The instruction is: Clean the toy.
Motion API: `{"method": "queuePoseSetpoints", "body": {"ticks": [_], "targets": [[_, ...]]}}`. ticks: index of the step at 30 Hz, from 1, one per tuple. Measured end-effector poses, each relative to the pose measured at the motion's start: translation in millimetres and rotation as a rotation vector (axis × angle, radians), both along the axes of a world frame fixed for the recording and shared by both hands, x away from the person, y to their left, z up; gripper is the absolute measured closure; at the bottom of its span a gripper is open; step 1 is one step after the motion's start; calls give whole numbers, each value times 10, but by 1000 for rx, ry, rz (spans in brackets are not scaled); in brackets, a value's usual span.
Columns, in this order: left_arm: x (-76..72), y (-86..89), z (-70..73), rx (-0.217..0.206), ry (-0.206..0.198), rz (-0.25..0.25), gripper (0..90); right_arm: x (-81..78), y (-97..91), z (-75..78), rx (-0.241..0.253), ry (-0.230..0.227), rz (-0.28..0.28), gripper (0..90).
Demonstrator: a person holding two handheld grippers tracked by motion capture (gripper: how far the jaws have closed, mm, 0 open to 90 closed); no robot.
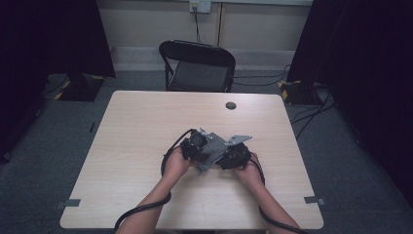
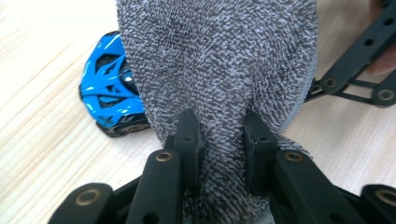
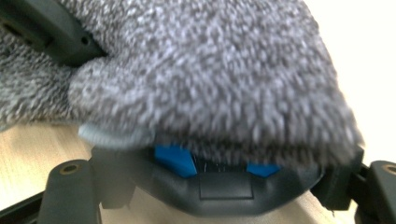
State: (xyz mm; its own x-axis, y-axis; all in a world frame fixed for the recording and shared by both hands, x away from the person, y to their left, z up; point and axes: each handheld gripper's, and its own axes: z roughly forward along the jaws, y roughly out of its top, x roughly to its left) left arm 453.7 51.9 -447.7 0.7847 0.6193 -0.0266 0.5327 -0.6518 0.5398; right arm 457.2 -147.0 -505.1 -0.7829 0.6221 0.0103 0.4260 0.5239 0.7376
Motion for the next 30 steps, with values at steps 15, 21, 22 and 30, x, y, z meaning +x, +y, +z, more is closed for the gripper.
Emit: {"method": "queuePoseSetpoints", "body": {"ticks": [15, 21, 22, 30], "targets": [[73, 121, -9, 15, -5, 40, 717, 0, 0, 0, 1, -1, -1, 238], [128, 152, 5, 22, 2, 58, 717, 0, 0, 0, 1, 0, -1, 238], [137, 161, 6, 22, 3, 59, 717, 0, 0, 0, 1, 0, -1, 238], [220, 249, -11, 20, 16, 96, 716, 0, 0, 0, 0, 0, 0, 238]]}}
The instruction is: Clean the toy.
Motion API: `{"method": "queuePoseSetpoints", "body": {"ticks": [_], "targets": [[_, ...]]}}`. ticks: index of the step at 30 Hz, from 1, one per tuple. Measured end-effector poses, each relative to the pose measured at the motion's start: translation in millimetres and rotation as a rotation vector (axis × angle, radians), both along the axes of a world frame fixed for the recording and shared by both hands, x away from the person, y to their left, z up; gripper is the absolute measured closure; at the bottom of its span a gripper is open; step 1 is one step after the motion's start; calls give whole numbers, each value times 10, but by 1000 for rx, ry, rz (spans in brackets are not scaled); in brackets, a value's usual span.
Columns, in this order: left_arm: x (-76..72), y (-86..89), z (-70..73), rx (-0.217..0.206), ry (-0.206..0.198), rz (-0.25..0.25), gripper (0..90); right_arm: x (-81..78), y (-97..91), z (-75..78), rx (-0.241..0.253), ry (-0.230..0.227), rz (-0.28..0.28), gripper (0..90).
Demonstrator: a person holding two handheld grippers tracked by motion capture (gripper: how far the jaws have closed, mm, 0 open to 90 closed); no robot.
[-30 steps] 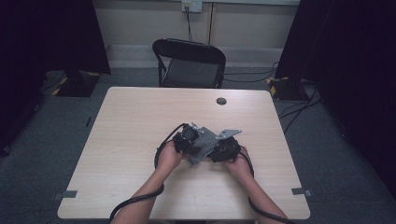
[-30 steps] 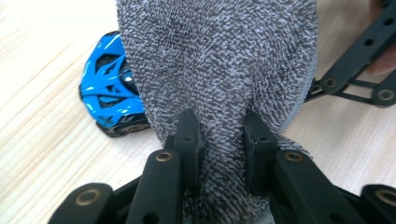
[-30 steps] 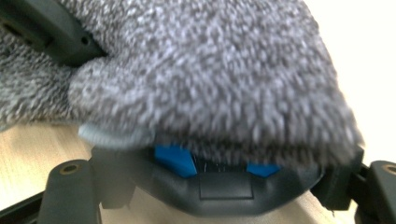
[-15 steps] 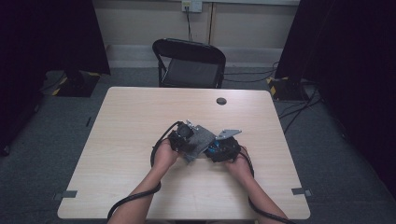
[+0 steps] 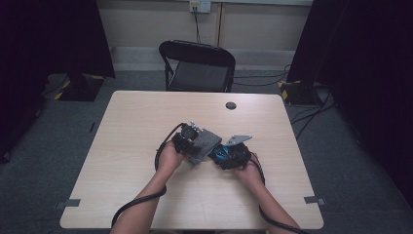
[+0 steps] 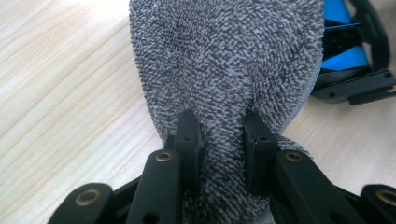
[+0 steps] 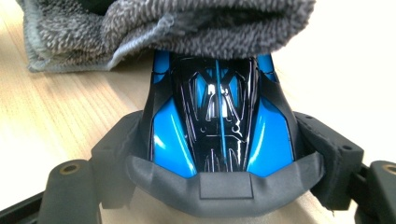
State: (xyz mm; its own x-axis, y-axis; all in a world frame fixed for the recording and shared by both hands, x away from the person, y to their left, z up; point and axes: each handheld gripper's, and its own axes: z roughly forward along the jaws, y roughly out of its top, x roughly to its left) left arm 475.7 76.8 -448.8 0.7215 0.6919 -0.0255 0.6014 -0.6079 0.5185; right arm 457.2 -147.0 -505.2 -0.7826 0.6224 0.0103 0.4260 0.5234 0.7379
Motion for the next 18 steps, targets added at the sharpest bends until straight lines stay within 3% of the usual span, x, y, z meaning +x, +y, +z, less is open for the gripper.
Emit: {"method": "queuePoseSetpoints", "body": {"ticks": [18], "targets": [[110, 116, -22, 10, 0, 57, 716, 0, 0, 0, 0, 0, 0, 238]]}}
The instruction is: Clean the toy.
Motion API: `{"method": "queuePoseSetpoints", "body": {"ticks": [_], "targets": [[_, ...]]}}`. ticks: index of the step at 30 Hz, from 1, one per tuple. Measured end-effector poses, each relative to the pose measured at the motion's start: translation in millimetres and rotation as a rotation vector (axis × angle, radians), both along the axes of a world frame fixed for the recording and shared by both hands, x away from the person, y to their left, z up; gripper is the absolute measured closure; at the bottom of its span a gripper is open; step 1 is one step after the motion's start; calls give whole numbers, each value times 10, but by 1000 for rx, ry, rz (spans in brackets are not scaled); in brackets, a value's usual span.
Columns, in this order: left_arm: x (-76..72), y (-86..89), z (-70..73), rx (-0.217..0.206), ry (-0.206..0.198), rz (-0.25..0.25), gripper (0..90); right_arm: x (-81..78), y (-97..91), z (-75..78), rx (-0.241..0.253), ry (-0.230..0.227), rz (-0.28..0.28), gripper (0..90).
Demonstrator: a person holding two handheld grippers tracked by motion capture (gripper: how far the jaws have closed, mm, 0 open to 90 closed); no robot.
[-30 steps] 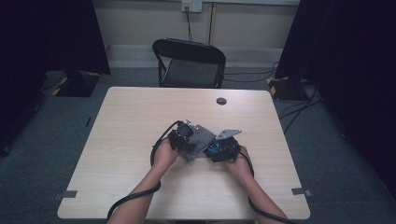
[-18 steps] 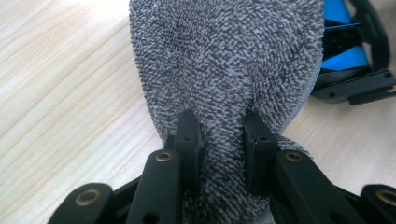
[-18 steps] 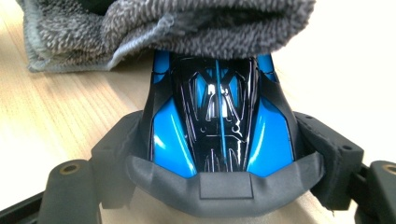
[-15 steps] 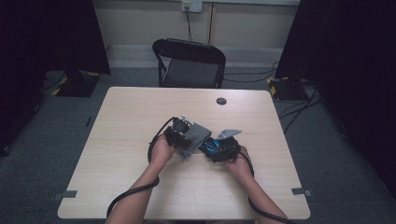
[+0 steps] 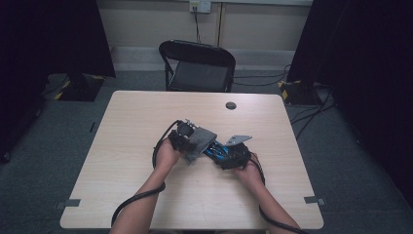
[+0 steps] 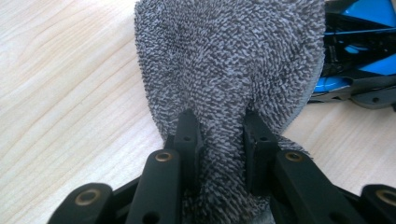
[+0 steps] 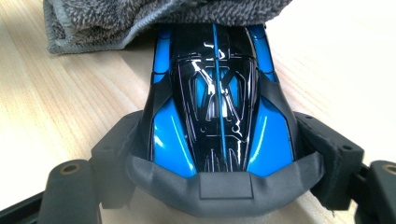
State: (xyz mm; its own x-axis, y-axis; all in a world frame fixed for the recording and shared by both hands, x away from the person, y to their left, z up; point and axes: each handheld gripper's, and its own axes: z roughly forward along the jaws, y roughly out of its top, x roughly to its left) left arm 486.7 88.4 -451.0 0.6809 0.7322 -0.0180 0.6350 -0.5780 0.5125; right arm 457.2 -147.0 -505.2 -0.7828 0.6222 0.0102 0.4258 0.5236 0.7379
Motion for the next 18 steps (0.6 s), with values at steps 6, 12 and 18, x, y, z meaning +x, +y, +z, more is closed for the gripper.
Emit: {"method": "queuePoseSetpoints", "body": {"ticks": [6, 12, 18], "targets": [[28, 46, -9, -2, 4, 18, 716, 0, 0, 0, 0, 0, 0, 238], [51, 93, -18, 3, 4, 42, 716, 0, 0, 0, 0, 1, 0, 238], [63, 136, -46, -3, -3, 68, 716, 0, 0, 0, 0, 0, 0, 238]]}}
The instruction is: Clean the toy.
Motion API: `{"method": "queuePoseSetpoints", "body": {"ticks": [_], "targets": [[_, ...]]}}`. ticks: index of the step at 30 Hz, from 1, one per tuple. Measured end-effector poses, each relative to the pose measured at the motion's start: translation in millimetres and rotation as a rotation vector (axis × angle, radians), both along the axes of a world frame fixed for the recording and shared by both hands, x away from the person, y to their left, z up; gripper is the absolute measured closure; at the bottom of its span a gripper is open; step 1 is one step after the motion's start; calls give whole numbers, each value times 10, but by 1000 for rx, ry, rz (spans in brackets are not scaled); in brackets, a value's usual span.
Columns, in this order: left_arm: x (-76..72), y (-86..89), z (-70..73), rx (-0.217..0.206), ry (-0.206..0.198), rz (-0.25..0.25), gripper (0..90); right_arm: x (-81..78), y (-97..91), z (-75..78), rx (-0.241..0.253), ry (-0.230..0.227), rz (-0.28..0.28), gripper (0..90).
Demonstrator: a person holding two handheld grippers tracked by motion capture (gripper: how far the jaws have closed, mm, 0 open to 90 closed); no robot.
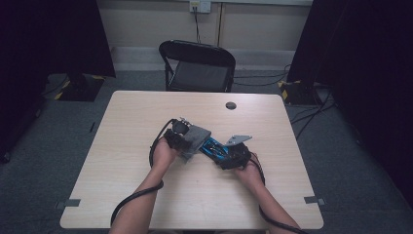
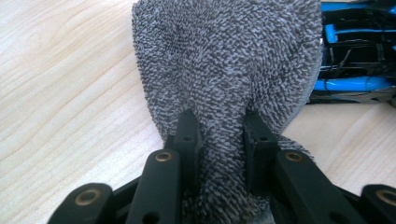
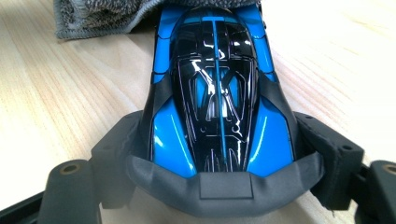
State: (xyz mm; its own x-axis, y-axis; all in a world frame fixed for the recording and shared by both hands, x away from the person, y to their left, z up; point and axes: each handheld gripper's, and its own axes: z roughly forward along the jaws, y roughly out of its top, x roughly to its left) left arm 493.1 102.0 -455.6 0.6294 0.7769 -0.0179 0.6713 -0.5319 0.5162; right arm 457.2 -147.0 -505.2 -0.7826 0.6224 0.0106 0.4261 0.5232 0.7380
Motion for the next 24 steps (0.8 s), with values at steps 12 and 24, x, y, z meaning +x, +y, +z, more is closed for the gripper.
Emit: {"method": "queuePoseSetpoints", "body": {"ticks": [12, 24], "targets": [[18, 66, -26, 5, 1, 21, 716, 0, 0, 0, 0, 0, 0, 238], [26, 130, -43, 0, 0, 37, 716, 0, 0, 0, 0, 0, 0, 238]]}}
